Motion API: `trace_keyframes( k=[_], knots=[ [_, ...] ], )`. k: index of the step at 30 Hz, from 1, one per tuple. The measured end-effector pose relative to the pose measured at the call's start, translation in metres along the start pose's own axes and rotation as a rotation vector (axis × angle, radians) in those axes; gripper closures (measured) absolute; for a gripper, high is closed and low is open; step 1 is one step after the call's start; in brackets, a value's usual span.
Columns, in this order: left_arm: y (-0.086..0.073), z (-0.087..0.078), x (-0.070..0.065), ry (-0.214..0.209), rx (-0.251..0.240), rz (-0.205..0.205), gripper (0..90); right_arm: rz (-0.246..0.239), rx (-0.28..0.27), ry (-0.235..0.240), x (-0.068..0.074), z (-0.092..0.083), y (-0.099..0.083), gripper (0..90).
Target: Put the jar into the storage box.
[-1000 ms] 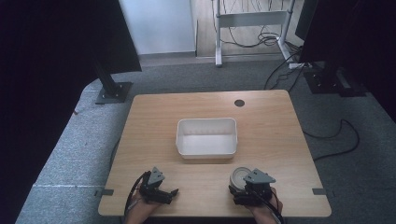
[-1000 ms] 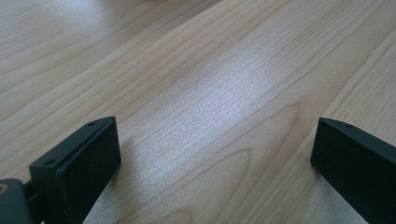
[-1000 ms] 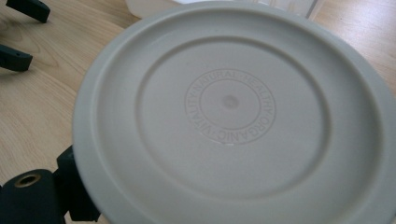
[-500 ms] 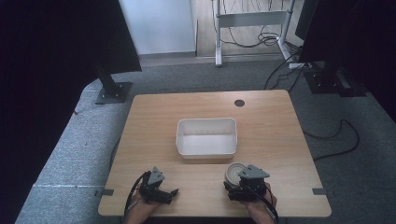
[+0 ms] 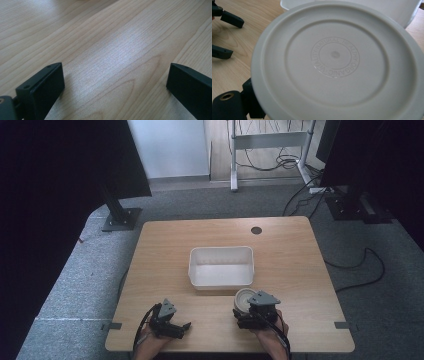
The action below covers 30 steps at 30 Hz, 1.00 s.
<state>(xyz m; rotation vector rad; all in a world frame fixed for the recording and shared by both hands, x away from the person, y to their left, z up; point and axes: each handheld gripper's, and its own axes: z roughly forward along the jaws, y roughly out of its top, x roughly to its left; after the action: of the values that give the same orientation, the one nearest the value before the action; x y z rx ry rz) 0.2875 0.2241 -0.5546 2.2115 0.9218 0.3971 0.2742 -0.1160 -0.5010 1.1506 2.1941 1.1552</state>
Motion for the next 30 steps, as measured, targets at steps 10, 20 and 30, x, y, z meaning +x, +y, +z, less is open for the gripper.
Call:
trace_keyframes(
  k=[10, 20, 30],
  knots=[
    [0.0, 0.0, 0.0, 0.0, 0.0, 0.001, 1.2, 0.006, 0.003, 0.005, 0.003, 0.012, 0.009, 9.0],
    [0.0, 0.0, 0.0, 0.0, 0.0, 0.0, 1.2, 0.011, -0.006, 0.01, 0.004, 0.024, 0.021, 9.0],
    [0.0, 0.0, 0.0, 0.0, 0.0, 0.0, 1.2, 0.01, -0.014, 0.006, 0.005, 0.035, 0.034, 9.0]
  ],
)
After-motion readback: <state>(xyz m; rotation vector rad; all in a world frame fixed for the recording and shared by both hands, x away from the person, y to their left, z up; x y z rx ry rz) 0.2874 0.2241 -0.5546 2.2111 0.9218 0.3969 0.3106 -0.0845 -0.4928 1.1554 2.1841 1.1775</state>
